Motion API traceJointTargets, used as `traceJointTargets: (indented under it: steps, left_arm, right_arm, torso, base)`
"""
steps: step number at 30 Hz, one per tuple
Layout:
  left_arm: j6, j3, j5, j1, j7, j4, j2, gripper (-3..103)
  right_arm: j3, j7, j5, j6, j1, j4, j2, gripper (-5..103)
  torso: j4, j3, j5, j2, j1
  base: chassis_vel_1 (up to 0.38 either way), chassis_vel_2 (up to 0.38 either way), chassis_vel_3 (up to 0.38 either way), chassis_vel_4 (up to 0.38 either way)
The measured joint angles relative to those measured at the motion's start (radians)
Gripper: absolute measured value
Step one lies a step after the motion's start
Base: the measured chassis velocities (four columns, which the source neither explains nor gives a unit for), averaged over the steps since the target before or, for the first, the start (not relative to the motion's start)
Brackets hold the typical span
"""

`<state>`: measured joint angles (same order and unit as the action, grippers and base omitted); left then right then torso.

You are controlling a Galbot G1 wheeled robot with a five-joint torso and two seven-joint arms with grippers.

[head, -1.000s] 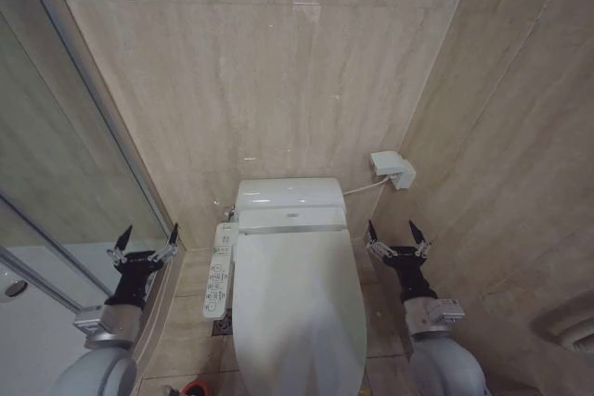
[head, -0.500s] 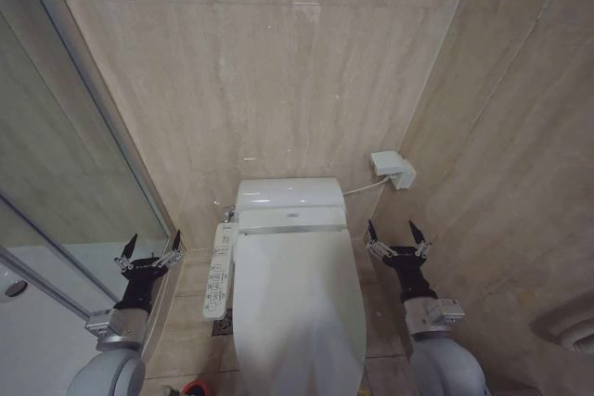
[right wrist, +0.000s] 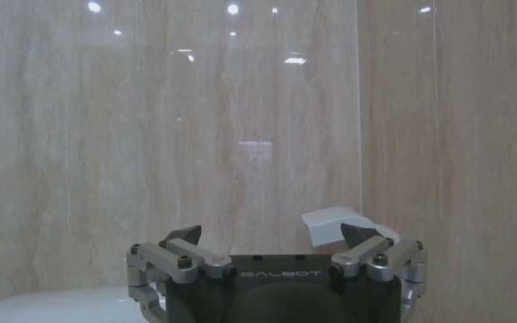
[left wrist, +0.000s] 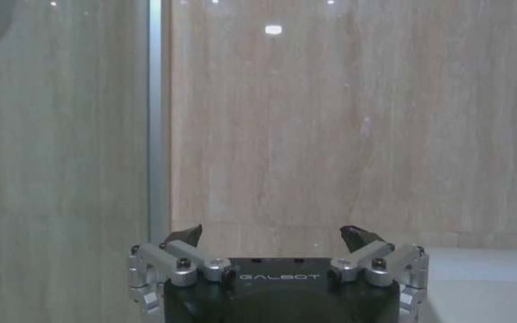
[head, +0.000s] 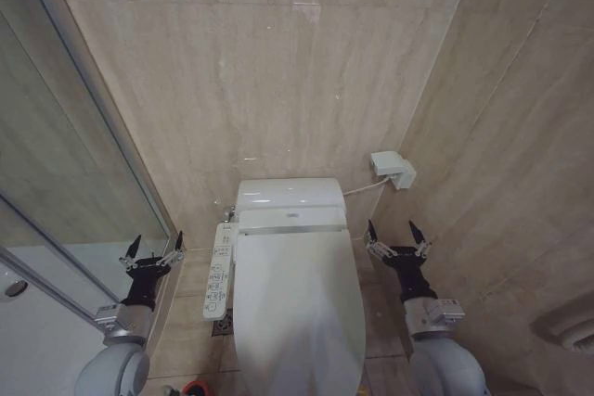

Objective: Open the toilet lid, clean the toilet bowl with a toilet brush, close the toilet lid, and flush.

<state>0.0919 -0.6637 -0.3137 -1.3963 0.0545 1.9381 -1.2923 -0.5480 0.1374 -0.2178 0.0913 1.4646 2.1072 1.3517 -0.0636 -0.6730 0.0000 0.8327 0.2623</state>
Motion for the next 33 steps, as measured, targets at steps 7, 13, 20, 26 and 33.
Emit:
traceJointTargets:
  steps: [7,13,20,26,33]
  left_arm:
    - [-0.003,0.013,0.013,0.010,-0.003,-0.007,-0.003,100]
    - [-0.004,0.015,0.014,0.014,-0.007,-0.010,-0.003,100]
    - [-0.005,0.018,0.016,0.015,-0.016,-0.010,-0.003,100]
    - [-0.008,0.017,0.016,0.013,-0.022,-0.008,-0.003,100]
    - [-0.011,0.015,0.015,0.013,-0.026,-0.006,-0.003,100]
  right_arm:
    - [0.000,0.000,0.000,0.000,0.000,0.000,0.000,100]
    - [0.000,0.000,0.000,0.000,0.000,0.000,0.000,100]
    - [0.000,0.000,0.000,0.000,0.000,0.000,0.000,100]
    - [0.000,0.000,0.000,0.000,0.000,0.000,0.000,100]
    - [0.000,0.000,0.000,0.000,0.000,0.000,0.000,100]
  torso:
    - [-0.0002,0.000,-0.0001,0.000,0.000]
    - [0.0002,0.000,0.0000,0.000,0.001]
    - [-0.0001,0.000,0.0000,0.000,0.000]
    - [-0.0001,0.000,0.0000,0.000,0.000]
    - [-0.0001,0.000,0.0000,0.000,0.001]
  base:
    - [-0.074,0.057,0.058,-0.075]
    - [-0.040,0.045,0.047,-0.035]
    - [0.012,-0.006,-0.023,0.006]
    - [-0.047,0.032,0.045,-0.034]
    - [-0.067,0.059,0.057,-0.057]
